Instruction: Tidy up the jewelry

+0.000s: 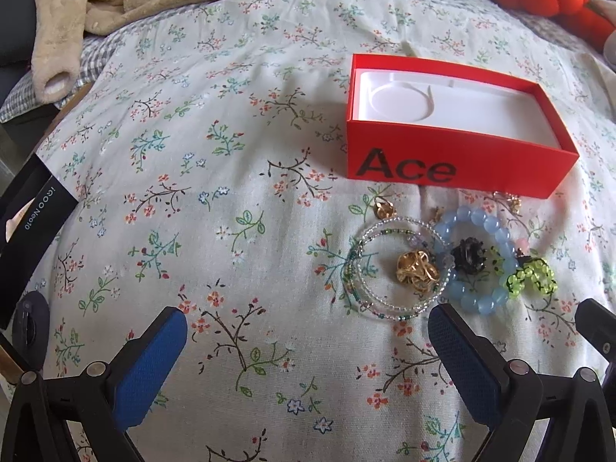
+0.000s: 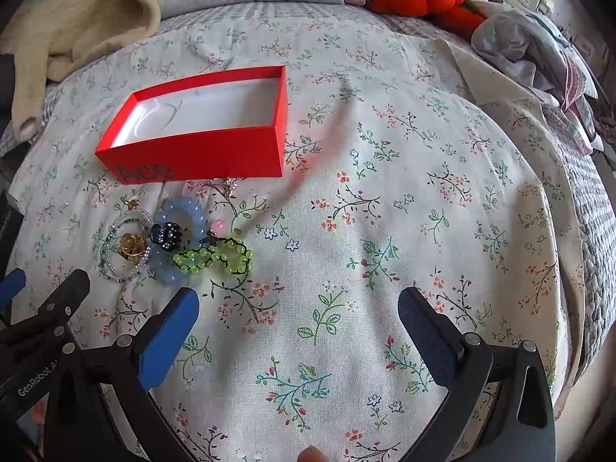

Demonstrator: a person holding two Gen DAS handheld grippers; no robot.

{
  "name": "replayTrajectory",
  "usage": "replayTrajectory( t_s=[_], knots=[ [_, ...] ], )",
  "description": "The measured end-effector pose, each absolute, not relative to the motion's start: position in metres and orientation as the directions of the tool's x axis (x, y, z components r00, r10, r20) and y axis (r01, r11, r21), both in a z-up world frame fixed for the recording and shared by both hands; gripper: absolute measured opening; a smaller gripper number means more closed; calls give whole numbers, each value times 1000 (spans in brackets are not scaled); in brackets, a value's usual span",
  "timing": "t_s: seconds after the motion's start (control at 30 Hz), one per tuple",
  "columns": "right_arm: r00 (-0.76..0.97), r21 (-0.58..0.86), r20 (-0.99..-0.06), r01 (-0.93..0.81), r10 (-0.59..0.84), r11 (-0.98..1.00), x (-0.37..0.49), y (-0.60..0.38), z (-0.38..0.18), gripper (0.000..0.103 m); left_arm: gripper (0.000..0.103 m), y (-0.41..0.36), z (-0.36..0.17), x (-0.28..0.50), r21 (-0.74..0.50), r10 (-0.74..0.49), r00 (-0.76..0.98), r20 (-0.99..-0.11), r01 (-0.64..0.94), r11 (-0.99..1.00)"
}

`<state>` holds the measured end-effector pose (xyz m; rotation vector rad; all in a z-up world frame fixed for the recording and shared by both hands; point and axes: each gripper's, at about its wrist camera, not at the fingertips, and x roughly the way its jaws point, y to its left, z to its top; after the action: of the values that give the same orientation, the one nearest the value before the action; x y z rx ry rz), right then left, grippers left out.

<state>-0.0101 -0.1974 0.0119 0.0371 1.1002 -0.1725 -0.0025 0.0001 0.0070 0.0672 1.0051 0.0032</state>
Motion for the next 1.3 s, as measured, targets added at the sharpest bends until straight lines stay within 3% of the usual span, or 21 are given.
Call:
replayTrajectory(
  t_s=[1.3],
  knots=[
    [438,-57,-891,162,-123,985,-10,-197,8,103,103,-1,8,-3,56,31,539,-842,30,998]
  ],
)
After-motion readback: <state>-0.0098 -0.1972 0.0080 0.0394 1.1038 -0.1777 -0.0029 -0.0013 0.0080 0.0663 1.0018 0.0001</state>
